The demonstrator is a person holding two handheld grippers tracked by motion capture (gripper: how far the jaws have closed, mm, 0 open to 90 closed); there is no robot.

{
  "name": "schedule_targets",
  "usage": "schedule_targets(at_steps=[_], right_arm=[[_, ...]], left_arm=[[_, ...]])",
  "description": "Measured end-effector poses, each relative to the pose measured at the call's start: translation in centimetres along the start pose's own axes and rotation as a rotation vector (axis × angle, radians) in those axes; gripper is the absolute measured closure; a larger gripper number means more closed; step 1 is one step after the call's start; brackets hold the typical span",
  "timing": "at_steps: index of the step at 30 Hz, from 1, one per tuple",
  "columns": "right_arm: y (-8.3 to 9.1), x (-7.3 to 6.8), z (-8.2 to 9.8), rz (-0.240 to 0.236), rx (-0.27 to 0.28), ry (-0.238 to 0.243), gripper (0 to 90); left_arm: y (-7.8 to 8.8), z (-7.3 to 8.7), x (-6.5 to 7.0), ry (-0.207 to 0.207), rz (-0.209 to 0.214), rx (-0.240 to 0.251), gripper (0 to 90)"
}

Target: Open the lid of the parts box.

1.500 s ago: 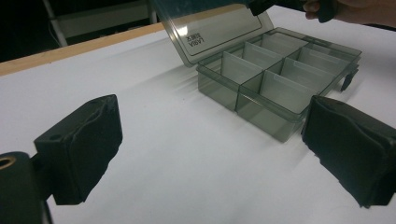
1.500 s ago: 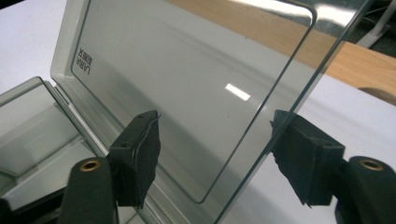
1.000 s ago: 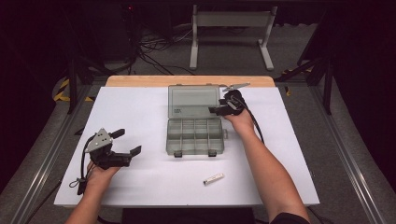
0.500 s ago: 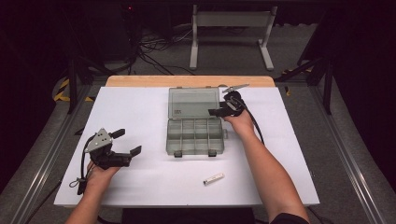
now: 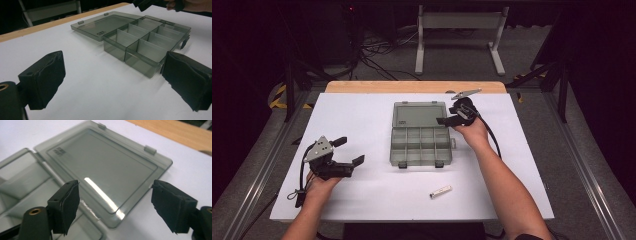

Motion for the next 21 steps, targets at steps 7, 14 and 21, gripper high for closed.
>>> schedule_targets(at_steps=[7, 14, 21], right_arm=[[2.6, -2.9, -0.3, -0.047, 0.05, 0.052, 25.2], [5.5, -6.1, 0.0, -0.09, 0.082, 0.113, 24.8], [7.3, -7.8, 0.6, -0.112, 0.091, 0.144, 24.3]], left_arm=[[-0.1, -0.3, 0.0, 0.0, 0.017, 0.011, 5.7], [-0.2, -0.5, 0.1, 0.0, 0.022, 0.021, 5.6], [-0.1, -0.5, -0.1, -0.002, 0.009, 0.016, 5.7]])
Point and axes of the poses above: each handheld gripper's, and its own axes: y roughly backward along the jaws, z roughly out of its underside, x roughly to its right, the point moved 6 cm from there along -y, roughly forward along the jaws, and after that the axes turned 1 degree about y, right-handed, at the moved point
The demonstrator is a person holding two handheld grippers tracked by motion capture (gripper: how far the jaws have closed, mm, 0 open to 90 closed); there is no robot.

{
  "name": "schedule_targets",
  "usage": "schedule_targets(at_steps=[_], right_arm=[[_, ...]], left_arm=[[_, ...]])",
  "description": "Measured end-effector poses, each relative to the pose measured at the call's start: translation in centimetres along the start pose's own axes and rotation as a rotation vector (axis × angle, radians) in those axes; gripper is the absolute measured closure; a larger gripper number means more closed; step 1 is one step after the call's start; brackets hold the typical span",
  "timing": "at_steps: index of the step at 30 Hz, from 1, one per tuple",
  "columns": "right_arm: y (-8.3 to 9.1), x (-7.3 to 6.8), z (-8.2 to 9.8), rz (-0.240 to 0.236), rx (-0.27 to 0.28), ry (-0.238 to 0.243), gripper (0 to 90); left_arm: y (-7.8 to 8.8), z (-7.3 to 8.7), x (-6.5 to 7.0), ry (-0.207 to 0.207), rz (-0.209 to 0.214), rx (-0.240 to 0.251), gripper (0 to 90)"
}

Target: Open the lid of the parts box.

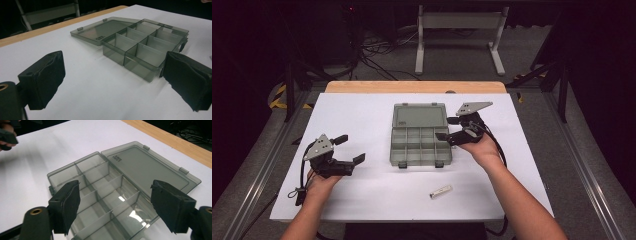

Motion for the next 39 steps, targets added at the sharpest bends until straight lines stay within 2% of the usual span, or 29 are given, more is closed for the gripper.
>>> schedule_targets(at_steps=[6, 16, 21, 26, 28, 31, 33, 34, 36, 39], right_arm=[[1.1, -1.3, 0.1, -0.025, 0.009, 0.008, 26.2], [2.6, -3.3, 0.5, -0.027, 0.01, 0.035, 26.5], [3.6, -4.2, 0.7, -0.032, 0.031, 0.04, 27.7], [3.8, -5.5, 1.4, -0.073, 0.019, 0.047, 27.8], [3.9, -5.8, 1.4, -0.076, 0.02, 0.053, 28.0], [4.0, -6.3, 1.5, -0.075, 0.011, 0.065, 34.2], [3.8, -6.7, 1.9, -0.08, -0.006, 0.074, 48.6], [3.8, -6.7, 1.9, -0.08, -0.006, 0.074, 48.6], [3.8, -6.9, 2.1, -0.082, -0.025, 0.081, 64.9], [3.8, -7.2, 2.3, -0.095, -0.049, 0.099, 81.9]], left_arm=[[0.2, 0.0, 0.0, 0.007, -0.003, 0.006, 5.6], [0.3, -0.1, 0.1, 0.001, 0.0, 0.01, 5.7], [0.3, -0.1, 0.2, -0.004, 0.002, 0.009, 5.7], [0.3, -0.1, 0.2, 0.0, 0.004, 0.011, 5.6], [0.2, -0.1, 0.3, -0.001, 0.006, 0.009, 5.6], [0.2, -0.1, 0.3, -0.002, 0.007, 0.012, 5.6], [0.2, -0.1, 0.3, -0.002, 0.007, 0.012, 5.6], [0.2, -0.1, 0.3, -0.002, 0.007, 0.012, 5.6], [0.3, -0.1, 0.3, -0.002, 0.003, 0.013, 5.6], [0.3, -0.2, 0.3, -0.003, 0.003, 0.014, 5.6]])
Point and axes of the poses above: each handheld gripper's, and its own axes: y roughly backward along the jaws, z roughly out of its underside, x roughly to its right, the point moved 6 cm from there along -y, roughly forward along the jaws, and after that the axes turned 1 degree about y, right-handed, at the moved point
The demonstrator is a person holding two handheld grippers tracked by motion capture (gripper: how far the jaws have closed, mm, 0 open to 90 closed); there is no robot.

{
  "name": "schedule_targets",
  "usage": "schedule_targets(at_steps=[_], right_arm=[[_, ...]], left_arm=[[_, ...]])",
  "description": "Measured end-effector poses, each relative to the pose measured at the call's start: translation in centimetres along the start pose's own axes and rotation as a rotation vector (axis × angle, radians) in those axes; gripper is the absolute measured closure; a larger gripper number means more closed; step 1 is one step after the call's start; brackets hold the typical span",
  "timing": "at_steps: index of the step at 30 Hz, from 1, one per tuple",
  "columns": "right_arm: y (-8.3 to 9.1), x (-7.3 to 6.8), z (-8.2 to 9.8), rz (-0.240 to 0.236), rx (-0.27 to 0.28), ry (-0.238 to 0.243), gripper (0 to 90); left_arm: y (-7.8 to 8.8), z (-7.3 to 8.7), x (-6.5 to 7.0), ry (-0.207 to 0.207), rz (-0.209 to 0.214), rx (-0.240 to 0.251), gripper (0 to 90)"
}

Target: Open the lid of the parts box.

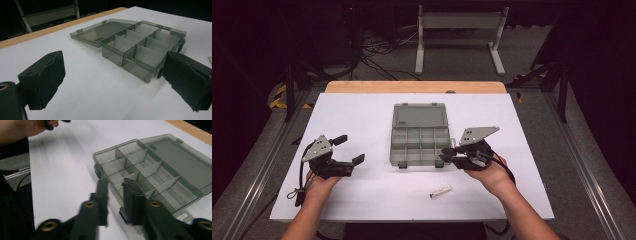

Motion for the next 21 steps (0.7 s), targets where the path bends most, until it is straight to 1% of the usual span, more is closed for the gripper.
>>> schedule_targets(at_steps=[1, 2, 3, 4, 5, 6, 7, 8, 12, 14, 16, 17, 18, 21], right_arm=[[-0.1, -0.1, 0.2, -0.005, -0.031, 0.017, 88.3], [-0.1, -0.1, 0.2, -0.005, -0.031, 0.017, 88.3], [-0.3, -0.1, 0.5, -0.007, -0.075, 0.035, 90.0], [-0.4, -0.1, 0.7, -0.001, -0.097, 0.04, 90.0], [-0.4, -0.1, 0.7, -0.001, -0.097, 0.04, 90.0], [-0.6, -0.1, 1.0, 0.004, -0.122, 0.045, 90.0], [-1.0, 0.0, 1.5, 0.017, -0.171, 0.059, 90.0], [-1.0, 0.0, 1.5, 0.017, -0.171, 0.059, 90.0], [-1.8, -0.1, 2.6, 0.016, -0.259, 0.058, 90.0], [-2.2, -0.1, 3.1, 0.003, -0.286, 0.055, 90.0], [-2.4, -0.2, 3.4, -0.003, -0.304, 0.053, 90.0], [-2.6, -0.2, 3.6, -0.012, -0.311, 0.044, 90.0], [-2.7, -0.2, 3.7, -0.019, -0.318, 0.046, 90.0], [-3.3, -0.4, 4.4, -0.038, -0.357, 0.044, 90.0]], left_arm=[[0.0, 0.0, 0.0, 0.0, 0.0, 0.0, 5.7], [0.0, 0.0, 0.0, -0.001, 0.0, 0.0, 5.7], [0.0, 0.0, 0.0, -0.001, 0.0, 0.0, 5.6], [0.0, 0.0, 0.0, -0.002, 0.0, 0.001, 5.7], [0.0, 0.0, 0.0, -0.002, 0.0, 0.001, 5.6], [0.0, 0.0, 0.0, -0.001, 0.001, 0.002, 5.6], [0.0, 0.0, 0.0, 0.0, 0.001, 0.002, 5.7], [0.1, 0.0, 0.0, 0.001, 0.001, 0.003, 5.7], [0.1, 0.0, 0.0, 0.0, 0.001, 0.002, 5.7], [0.1, 0.0, 0.0, 0.001, 0.002, 0.003, 5.7], [0.1, -0.1, 0.0, -0.001, 0.0, 0.004, 5.7], [0.1, -0.1, 0.0, -0.001, 0.0, 0.005, 5.7], [0.1, -0.1, 0.0, -0.002, 0.0, 0.004, 5.7], [0.1, -0.1, 0.0, -0.001, 0.0, 0.004, 5.7]])
Point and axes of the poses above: each handheld gripper's, and its own axes: y roughly backward along the jaws, z roughly out of its underside, x roughly to its right, the point moved 6 cm from there along -y, roughly forward along the jaws, and after that the axes turned 1 degree about y, right-handed, at the moved point
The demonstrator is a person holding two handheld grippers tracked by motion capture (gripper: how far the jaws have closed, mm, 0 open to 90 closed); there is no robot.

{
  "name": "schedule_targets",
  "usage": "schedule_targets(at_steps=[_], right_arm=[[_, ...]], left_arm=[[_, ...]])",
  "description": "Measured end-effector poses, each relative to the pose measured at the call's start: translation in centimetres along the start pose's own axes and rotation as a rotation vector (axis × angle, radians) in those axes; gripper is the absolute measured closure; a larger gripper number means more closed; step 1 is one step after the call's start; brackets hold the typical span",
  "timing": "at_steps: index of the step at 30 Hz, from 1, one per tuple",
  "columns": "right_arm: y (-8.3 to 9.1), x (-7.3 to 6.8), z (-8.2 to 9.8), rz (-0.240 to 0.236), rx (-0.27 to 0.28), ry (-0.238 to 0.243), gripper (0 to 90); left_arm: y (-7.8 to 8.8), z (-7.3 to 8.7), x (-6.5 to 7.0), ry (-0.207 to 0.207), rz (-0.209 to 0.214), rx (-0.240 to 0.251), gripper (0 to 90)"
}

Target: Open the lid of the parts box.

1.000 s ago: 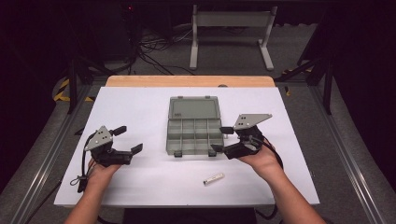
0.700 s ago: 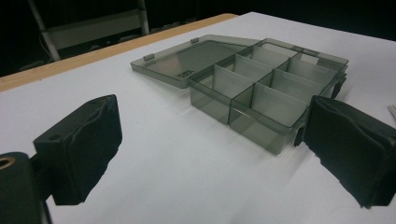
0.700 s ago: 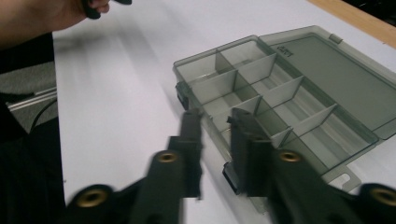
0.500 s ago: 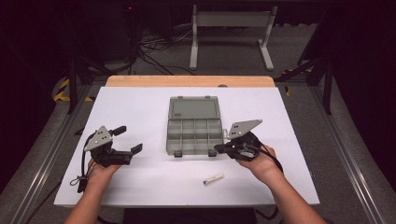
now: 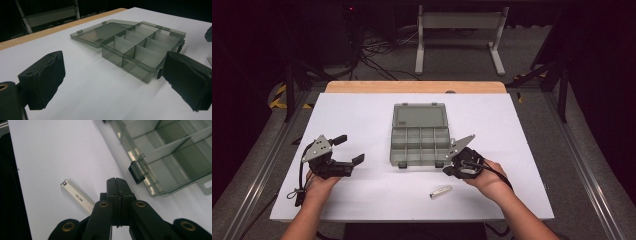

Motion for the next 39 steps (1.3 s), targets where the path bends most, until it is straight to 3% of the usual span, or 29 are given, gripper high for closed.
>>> schedule_targets(at_steps=[16, 29, 39], right_arm=[[-2.6, -0.6, 1.4, -0.05, -0.112, 0.012, 90.0], [-3.2, -0.3, 1.9, -0.057, -0.127, -0.004, 90.0], [-2.8, -1.0, 2.4, -0.073, -0.134, -0.001, 90.0]], left_arm=[[0.0, 0.0, 0.0, 0.0, 0.001, 0.0, 5.8], [0.0, 0.0, 0.0, 0.004, 0.0, 0.001, 5.8], [0.0, 0.0, 0.0, 0.002, 0.002, -0.003, 5.8]])
Point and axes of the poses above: each handheld gripper's, and its own axes: y roughly backward along the jaws, z roughly out of its underside, x roughly to its right, the point moved 6 cm from there along -y, roughly forward along the jaws, and after that the axes turned 1 degree about y, right-handed, at the moved point
